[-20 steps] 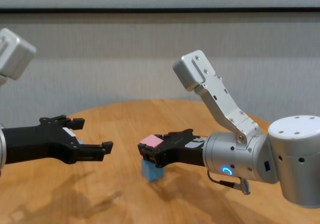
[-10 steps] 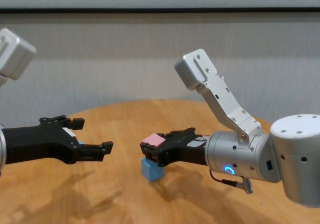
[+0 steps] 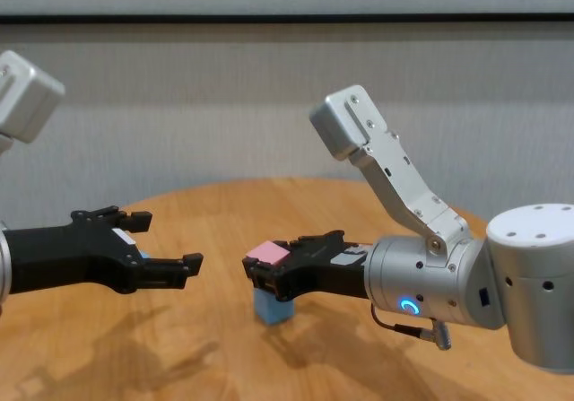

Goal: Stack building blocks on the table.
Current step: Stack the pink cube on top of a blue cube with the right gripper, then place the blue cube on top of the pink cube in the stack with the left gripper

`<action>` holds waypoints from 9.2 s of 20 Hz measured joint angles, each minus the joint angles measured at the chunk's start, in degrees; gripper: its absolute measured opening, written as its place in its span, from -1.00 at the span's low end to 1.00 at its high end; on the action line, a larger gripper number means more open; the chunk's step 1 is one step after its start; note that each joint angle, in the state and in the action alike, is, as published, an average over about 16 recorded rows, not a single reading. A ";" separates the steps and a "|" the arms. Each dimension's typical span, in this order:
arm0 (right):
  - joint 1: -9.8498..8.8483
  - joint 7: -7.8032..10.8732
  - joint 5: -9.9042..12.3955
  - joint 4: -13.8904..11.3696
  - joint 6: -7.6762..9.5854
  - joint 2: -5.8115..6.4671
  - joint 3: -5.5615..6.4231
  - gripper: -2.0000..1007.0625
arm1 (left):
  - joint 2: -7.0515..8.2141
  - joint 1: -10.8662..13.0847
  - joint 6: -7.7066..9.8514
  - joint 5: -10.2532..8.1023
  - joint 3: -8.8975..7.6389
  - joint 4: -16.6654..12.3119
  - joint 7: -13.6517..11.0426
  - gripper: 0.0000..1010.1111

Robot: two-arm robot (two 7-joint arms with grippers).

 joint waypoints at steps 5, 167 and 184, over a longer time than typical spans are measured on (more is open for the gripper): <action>-0.45 0.22 -0.05 -0.71 0.18 0.25 -0.26 -0.26 | 0.00 0.00 0.00 0.00 0.00 0.00 0.00 0.98; -4.21 -3.77 2.19 -9.96 -0.39 10.02 10.92 1.00 | -10.48 -23.19 -9.67 7.33 -0.22 44.61 -3.93 0.40; -4.21 -3.77 2.20 -9.96 -0.39 10.02 10.92 1.00 | -5.28 -13.28 3.02 7.32 0.58 20.37 -2.37 -0.21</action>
